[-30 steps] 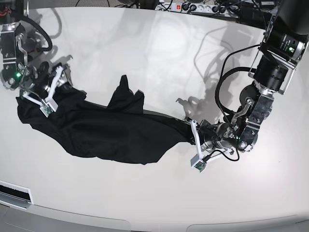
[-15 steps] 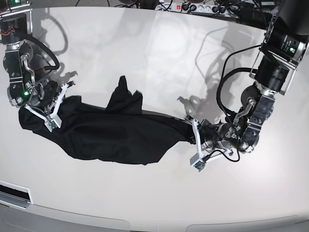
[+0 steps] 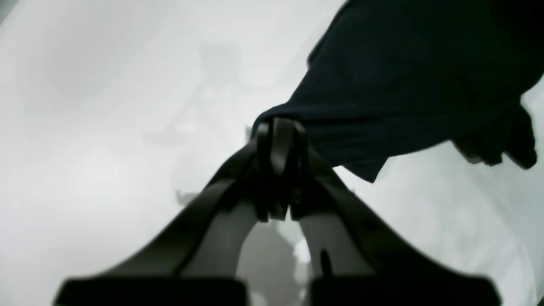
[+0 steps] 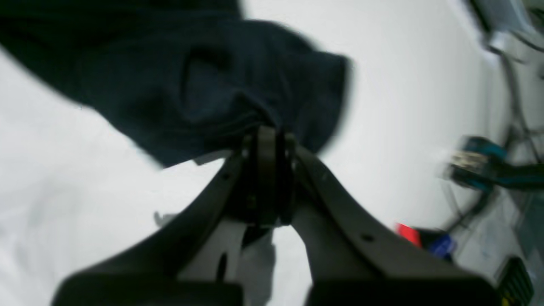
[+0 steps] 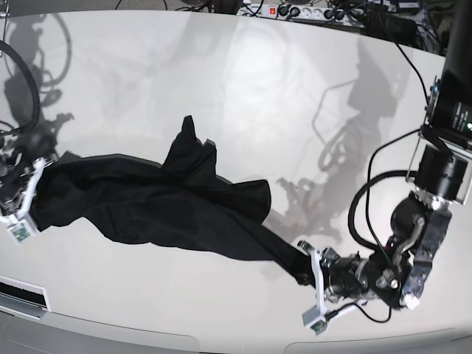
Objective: Layout the t-shirt on the table in an organized manner, then fold the t-shirt properly
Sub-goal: 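Pull the grippers apart and fling the shirt flat onto the table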
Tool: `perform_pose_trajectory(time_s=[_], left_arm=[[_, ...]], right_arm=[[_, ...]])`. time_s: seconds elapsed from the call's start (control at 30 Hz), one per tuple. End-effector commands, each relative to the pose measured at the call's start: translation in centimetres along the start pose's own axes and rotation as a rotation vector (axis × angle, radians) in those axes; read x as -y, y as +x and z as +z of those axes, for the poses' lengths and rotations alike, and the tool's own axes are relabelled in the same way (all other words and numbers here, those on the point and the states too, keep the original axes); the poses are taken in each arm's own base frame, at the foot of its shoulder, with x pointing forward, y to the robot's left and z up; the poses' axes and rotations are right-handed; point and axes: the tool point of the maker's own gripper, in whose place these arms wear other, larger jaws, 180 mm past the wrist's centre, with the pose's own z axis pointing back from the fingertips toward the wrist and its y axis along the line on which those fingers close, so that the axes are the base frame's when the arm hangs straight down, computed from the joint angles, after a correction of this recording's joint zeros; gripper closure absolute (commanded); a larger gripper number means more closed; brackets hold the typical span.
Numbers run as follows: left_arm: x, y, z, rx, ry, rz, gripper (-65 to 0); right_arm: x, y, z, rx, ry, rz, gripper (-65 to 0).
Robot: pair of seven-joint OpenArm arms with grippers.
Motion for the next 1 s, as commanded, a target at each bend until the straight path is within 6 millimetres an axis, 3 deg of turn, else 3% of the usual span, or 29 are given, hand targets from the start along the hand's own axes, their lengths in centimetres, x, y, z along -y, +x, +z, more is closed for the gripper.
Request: perform_pose_trajectory(time_s=[0.0,0.13,0.3,0.4,0.5,0.63,0.83,0.97], left_arm=[[-1.3,3.4,1.6,0.076,0.024,-0.03,0.0],[-3.1,7.1,3.9,0.139,0.065,-0.065,0.0],[-5.0,11.8,7.0,0.206,0.128,-0.109,0.0],[-4.9,13.9,8.6,0.234,0.104,-0.104,0.0],[-3.9,13.7,8.7,0.211,0.039,-0.084,0.0],[-2.5,9.4,6.0,0.126,-0.037,-0.034,0.0],[1.8,-1.6,0.6,-0.058,-0.18,0.139,0.0],[5.6,-7.9,-0.7,-0.194,-0.283,0.218,0.0]], right_arm=[[2.8,2.1,1.6,0.072,-0.077,-0.005,0.0],[6.1,4.2,4.9,0.186,-0.154,-0.065,0.0],[6.4,4.6,6.4,0.237,-0.084,-0.099,0.0],[4.9,4.3,6.3,0.222,0.0,-0.094,0.0],[1.3,3.5,6.3,0.221,0.169,-0.046,0.0],[-2.5,0.0,6.0,0.134,0.306,-0.014,0.0],[-7.2,-5.4,5.7,-0.038,0.427,0.021,0.0],[-10.7,-8.1,6.0,-0.115,0.524,0.05,0.0]])
